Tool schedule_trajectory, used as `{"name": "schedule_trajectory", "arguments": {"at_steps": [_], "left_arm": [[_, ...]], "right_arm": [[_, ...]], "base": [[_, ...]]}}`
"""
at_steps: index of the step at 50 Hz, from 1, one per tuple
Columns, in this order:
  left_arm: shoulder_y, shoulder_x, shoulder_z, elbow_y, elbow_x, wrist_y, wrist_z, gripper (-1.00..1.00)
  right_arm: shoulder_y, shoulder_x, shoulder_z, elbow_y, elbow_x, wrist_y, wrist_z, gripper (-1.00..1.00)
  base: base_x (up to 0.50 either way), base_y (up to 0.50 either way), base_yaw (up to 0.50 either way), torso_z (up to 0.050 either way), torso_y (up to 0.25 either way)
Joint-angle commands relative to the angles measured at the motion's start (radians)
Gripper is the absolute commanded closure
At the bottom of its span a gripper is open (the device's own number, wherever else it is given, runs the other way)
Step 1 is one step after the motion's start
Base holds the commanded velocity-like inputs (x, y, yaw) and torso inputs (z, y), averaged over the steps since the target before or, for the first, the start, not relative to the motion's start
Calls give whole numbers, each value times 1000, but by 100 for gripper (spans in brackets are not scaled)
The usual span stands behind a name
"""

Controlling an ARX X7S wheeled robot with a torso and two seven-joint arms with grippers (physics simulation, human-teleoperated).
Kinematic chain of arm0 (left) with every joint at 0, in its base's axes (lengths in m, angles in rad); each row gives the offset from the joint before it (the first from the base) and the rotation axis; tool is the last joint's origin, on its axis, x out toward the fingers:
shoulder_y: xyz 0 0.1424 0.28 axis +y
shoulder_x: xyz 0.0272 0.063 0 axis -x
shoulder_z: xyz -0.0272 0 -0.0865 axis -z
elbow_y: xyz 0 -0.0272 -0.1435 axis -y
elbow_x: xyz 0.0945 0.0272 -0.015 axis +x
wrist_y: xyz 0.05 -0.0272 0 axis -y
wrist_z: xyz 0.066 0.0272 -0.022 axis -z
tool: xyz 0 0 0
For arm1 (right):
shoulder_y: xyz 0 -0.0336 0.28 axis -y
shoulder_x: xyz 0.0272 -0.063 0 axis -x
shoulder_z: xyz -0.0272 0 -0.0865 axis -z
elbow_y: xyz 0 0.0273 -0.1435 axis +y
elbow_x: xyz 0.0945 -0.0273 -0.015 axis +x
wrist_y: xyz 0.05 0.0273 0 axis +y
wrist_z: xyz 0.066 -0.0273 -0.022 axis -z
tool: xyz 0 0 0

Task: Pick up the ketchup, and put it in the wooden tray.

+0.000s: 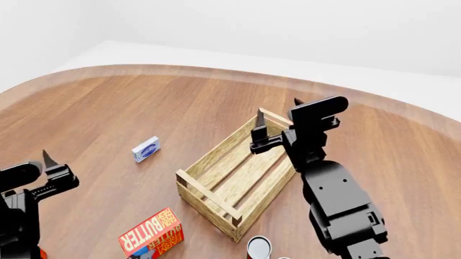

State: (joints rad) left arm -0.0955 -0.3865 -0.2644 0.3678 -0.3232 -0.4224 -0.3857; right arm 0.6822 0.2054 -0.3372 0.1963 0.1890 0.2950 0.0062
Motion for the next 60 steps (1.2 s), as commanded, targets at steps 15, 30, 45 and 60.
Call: {"name": "schedule_trajectory", "arguments": {"at_steps": [15,30,45,60], "left_arm": [[145,23,-91,-25,20,68,-38,-100],[138,29,-113,-72,-20,-5,-54,-100],[130,41,-110,-113,-38,3,-42,-100],[123,48,-114,-136,-70,-19,-35,-100]], "right_arm": [[-12,-8,-31,24,1,-27,-3,-100],[-15,-11,-40,30,6,-31,3,-100],[-12,-11,-50,35,9,-32,7,-100],[-8,-13,-61,43,12,-32,10,-100]], "base": [[0,0,0,0,0],[0,0,0,0,0],[0,0,0,0,0],[0,0,0,0,0]]}}
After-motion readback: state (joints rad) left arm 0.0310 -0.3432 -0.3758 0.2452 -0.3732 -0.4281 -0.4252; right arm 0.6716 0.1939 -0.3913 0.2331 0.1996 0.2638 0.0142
